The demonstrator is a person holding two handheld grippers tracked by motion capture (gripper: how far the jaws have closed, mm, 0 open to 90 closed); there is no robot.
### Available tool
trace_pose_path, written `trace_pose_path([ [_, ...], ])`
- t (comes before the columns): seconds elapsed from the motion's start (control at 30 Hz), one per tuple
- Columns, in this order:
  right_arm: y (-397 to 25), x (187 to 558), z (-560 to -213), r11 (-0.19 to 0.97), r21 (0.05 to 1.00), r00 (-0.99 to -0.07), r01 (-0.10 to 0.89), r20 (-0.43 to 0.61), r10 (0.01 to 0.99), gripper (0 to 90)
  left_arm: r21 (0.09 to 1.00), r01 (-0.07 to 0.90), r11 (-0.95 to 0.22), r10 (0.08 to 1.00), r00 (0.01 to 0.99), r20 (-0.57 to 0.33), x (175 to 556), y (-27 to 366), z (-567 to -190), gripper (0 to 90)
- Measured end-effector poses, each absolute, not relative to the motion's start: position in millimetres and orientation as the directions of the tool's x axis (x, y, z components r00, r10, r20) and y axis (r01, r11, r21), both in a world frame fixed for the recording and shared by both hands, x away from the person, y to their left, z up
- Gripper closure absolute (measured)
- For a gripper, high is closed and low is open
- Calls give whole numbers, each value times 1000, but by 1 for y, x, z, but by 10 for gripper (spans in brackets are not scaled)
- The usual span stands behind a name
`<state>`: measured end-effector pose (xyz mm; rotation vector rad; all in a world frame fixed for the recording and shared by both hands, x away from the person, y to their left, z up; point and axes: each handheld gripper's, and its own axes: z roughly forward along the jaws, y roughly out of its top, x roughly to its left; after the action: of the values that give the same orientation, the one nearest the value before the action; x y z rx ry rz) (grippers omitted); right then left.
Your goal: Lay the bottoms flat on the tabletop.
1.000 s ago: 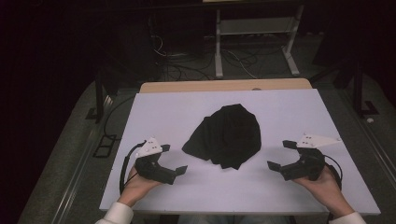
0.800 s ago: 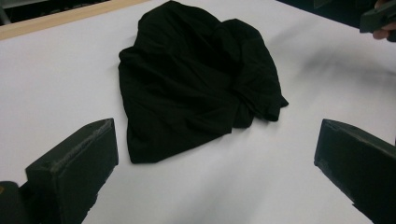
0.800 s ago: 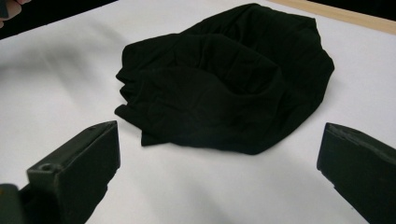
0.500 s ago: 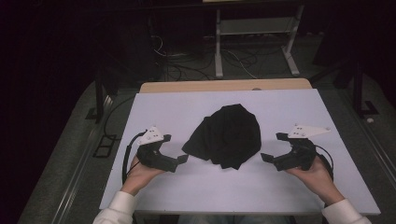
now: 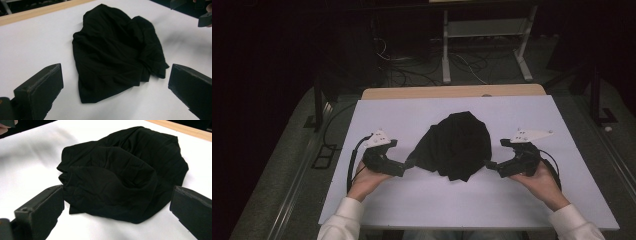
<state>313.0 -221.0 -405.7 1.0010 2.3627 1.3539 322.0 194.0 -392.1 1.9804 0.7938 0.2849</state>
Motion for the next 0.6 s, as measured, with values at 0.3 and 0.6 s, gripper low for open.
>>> trace_pose_path([
  [0.3, -211, 326, -415, 336, 828, -734, 448, 127, 667, 0, 832, 451, -324, 651, 744, -150, 336, 192, -403, 0],
  [0.6, -209, 335, -424, 318, 826, -723, 465, 148, 674, 0, 828, 474, -298, 665, 725, -176, 346, 193, -412, 0],
])
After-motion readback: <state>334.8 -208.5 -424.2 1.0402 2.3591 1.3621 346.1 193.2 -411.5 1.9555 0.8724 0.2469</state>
